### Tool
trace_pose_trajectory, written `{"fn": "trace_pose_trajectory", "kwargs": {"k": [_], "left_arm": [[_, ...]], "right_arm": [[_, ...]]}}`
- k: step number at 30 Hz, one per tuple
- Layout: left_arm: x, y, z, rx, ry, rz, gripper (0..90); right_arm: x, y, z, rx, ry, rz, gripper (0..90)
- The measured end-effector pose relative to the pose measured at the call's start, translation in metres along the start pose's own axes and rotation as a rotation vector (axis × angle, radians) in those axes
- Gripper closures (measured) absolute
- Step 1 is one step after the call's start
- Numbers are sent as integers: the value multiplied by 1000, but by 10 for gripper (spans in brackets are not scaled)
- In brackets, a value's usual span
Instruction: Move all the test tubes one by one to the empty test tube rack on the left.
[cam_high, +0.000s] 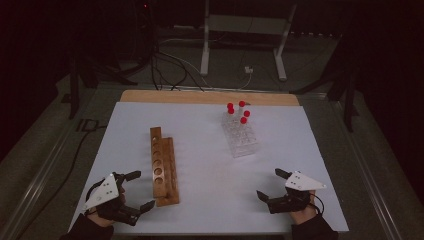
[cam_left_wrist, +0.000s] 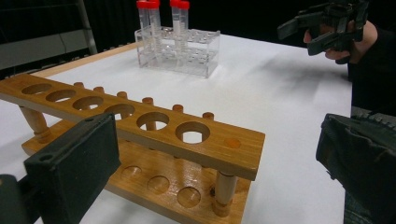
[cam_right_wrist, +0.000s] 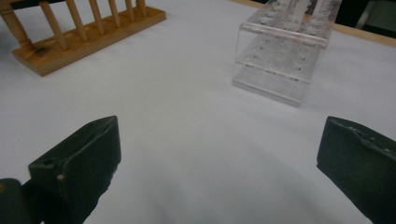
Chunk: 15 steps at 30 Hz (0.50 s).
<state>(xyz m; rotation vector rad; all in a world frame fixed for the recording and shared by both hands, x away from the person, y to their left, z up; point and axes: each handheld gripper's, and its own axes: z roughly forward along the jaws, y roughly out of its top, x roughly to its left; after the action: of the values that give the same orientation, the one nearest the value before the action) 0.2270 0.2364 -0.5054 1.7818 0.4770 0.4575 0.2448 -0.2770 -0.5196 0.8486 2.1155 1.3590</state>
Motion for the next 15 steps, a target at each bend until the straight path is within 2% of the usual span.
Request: {"fn": "trace_pose_trajectory", "kwargs": {"k": [7,10,12,13,14,15], "left_arm": [[1,0,-1,-4,4,-7,3],[1,0,-1,-7,2,-12,3],[1,1,-1,-14,1,-20,3],[1,1,-1,-14,1,-20,3],[1,1,-1,-11,2,-19,3],[1,1,-1,-11,2,-19,3]], "right_arm": [[-1,2,-3,-22,-61,-23,0],[-2,1,-2,-1,-37,9,0],[-5,1,0,28,10,64,0],[-5,1,0,28,10,64,0],[-7,3,1,64,63,128,0],[-7,3,1,64,63,128,0]]}}
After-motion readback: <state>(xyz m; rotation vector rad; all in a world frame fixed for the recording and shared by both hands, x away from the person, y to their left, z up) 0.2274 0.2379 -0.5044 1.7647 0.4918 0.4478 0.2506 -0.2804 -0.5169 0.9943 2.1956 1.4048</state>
